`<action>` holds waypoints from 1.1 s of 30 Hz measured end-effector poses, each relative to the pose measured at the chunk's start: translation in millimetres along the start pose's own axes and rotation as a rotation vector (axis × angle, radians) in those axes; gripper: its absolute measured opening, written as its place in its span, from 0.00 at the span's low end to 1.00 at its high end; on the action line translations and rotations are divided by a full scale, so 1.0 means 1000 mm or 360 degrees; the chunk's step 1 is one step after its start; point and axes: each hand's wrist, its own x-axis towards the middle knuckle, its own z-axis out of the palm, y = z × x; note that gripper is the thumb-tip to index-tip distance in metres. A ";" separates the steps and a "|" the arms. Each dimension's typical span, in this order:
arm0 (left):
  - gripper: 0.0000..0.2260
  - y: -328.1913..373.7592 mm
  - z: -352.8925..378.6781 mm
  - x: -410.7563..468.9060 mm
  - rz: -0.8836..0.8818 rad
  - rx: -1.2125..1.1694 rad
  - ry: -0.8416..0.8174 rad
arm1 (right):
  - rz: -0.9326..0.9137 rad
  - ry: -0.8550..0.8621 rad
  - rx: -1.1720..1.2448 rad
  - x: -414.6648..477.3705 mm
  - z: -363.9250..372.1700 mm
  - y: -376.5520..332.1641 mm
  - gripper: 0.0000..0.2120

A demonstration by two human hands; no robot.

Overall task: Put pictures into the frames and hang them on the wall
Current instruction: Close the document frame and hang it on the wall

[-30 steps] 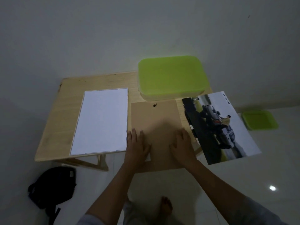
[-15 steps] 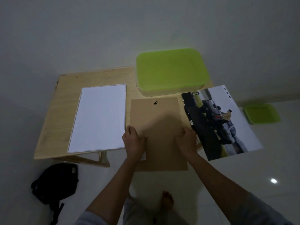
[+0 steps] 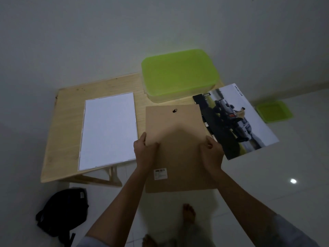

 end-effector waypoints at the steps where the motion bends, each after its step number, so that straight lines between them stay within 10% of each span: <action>1: 0.29 -0.001 -0.006 -0.002 0.0032 0.0001 -0.0012 | -0.0004 -0.0001 0.0033 -0.007 -0.001 -0.001 0.16; 6: 0.17 -0.015 -0.057 -0.017 0.0186 -0.0131 -0.0085 | -0.0132 -0.0071 0.0181 -0.054 0.011 -0.016 0.17; 18: 0.24 -0.053 -0.182 0.014 -0.0040 -0.0210 0.0222 | -0.0299 -0.0305 0.0096 -0.099 0.112 -0.065 0.15; 33: 0.16 -0.049 -0.184 0.105 -0.0098 -0.0170 0.0418 | -0.0383 -0.0543 -0.0180 -0.006 0.195 -0.103 0.13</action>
